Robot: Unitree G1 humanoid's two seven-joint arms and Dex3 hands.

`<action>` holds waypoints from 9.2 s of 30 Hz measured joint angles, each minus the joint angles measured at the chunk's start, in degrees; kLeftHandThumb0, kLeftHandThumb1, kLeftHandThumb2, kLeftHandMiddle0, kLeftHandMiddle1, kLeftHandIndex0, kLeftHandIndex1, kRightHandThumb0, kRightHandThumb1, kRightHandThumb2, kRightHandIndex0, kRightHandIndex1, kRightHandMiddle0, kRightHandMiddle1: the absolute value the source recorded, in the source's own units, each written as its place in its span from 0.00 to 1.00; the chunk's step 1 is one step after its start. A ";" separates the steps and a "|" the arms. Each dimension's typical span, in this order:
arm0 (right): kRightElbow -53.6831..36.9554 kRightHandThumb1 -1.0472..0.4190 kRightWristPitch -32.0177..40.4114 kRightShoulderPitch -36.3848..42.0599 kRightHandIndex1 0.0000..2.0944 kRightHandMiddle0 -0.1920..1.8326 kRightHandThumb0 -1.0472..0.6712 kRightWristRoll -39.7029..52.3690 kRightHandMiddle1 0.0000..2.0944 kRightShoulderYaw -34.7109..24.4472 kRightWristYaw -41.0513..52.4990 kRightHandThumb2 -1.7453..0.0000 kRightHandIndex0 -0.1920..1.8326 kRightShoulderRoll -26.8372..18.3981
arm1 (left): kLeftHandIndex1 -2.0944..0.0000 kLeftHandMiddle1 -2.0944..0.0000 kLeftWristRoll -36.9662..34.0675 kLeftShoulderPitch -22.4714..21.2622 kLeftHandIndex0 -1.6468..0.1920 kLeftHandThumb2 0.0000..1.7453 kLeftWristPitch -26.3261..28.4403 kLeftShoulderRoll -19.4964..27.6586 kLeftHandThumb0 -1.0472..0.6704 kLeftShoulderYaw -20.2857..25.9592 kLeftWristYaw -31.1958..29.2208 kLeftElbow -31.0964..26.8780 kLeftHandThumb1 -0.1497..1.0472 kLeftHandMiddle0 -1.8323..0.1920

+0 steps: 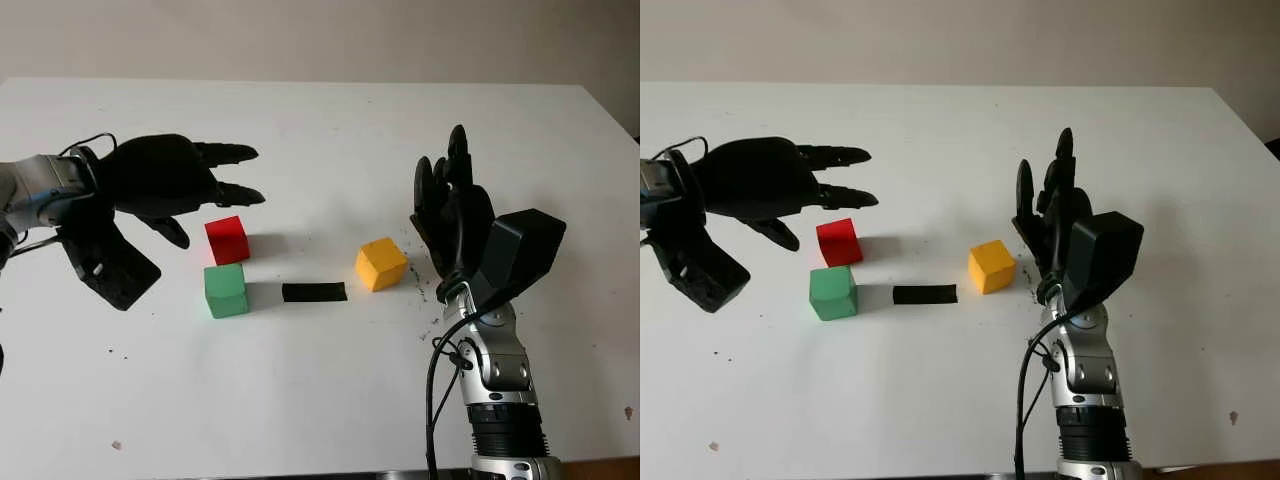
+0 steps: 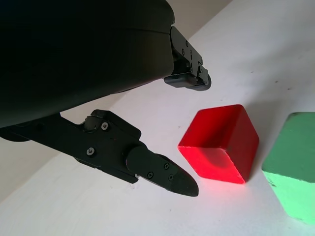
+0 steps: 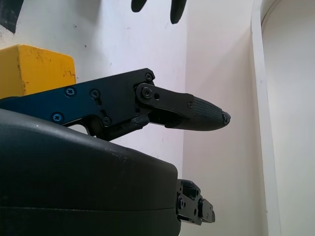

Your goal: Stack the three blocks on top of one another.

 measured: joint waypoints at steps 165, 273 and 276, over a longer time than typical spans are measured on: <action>-2.22 0.00 0.95 2.02 0.03 0.01 0.29 -1.30 0.03 2.01 -1.84 0.66 0.01 0.64 | 0.58 0.98 -32.84 2.91 0.86 0.03 8.89 -23.76 0.25 11.03 -40.90 5.30 0.92 0.92; 9.10 0.10 -24.72 -13.28 0.03 0.38 0.25 -42.46 0.25 22.67 22.93 0.97 0.19 -39.73 | 0.99 1.00 -69.74 43.81 1.00 0.37 49.66 -35.59 0.18 45.99 -10.86 -39.26 1.00 1.00; 9.29 0.10 -24.79 -13.11 0.03 0.31 0.25 -42.47 0.41 22.72 22.82 0.97 0.20 -39.66 | 0.99 1.00 -69.05 43.81 1.00 0.37 49.66 -35.56 0.17 45.94 -10.81 -39.27 1.00 1.00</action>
